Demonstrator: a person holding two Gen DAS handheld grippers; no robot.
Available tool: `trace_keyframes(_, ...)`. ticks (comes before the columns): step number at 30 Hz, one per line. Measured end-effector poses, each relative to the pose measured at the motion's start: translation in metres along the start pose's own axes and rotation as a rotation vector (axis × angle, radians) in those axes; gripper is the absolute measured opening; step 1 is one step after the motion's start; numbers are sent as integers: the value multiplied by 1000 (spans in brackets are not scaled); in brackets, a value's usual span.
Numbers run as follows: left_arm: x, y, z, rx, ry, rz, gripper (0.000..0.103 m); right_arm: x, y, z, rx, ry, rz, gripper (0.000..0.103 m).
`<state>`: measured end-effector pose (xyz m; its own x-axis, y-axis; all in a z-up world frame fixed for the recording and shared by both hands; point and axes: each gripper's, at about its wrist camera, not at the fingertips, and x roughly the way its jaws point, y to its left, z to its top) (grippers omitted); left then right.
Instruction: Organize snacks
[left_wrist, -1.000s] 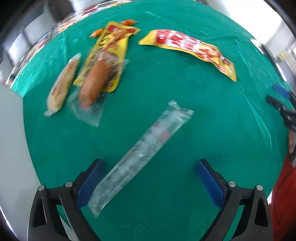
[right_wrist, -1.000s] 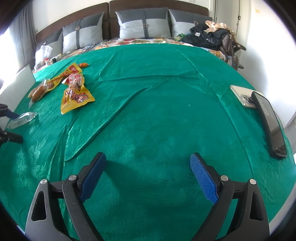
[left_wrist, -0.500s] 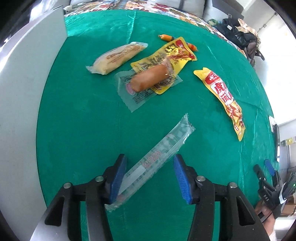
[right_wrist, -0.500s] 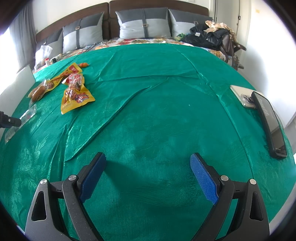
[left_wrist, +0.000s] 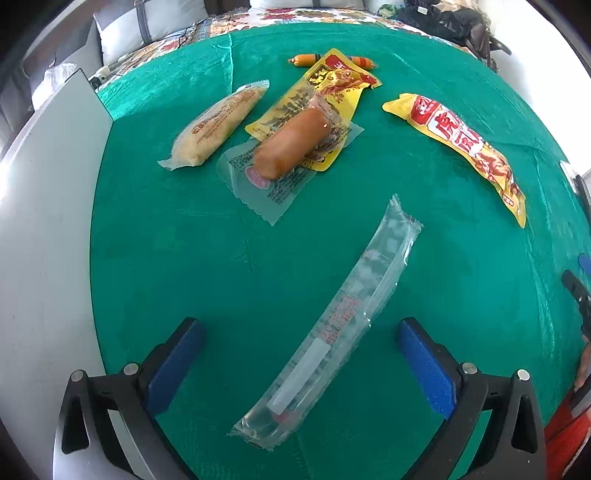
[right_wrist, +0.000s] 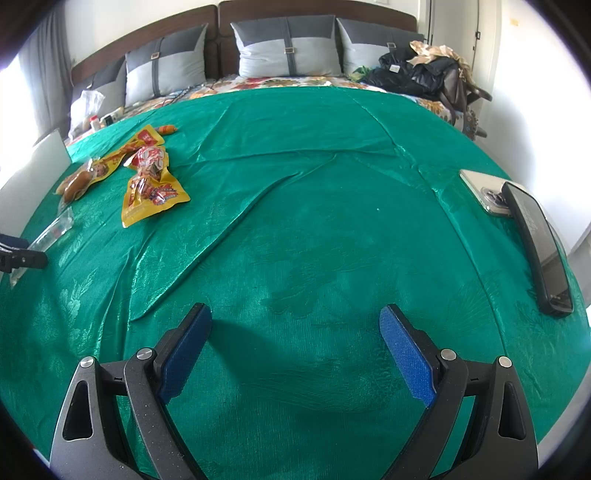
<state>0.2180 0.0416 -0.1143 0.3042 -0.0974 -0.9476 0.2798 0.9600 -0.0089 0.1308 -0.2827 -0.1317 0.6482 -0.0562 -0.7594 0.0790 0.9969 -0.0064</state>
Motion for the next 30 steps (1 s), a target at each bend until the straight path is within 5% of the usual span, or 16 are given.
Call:
trace_keyframes(20, 1, -11, -21, 6, -43, 0, 103, 0, 0, 0, -1, 0, 0, 95)
trace_keyframes(30, 2, -10, -18, 13, 5, -2, 103, 0, 0, 0, -1, 0, -1, 95)
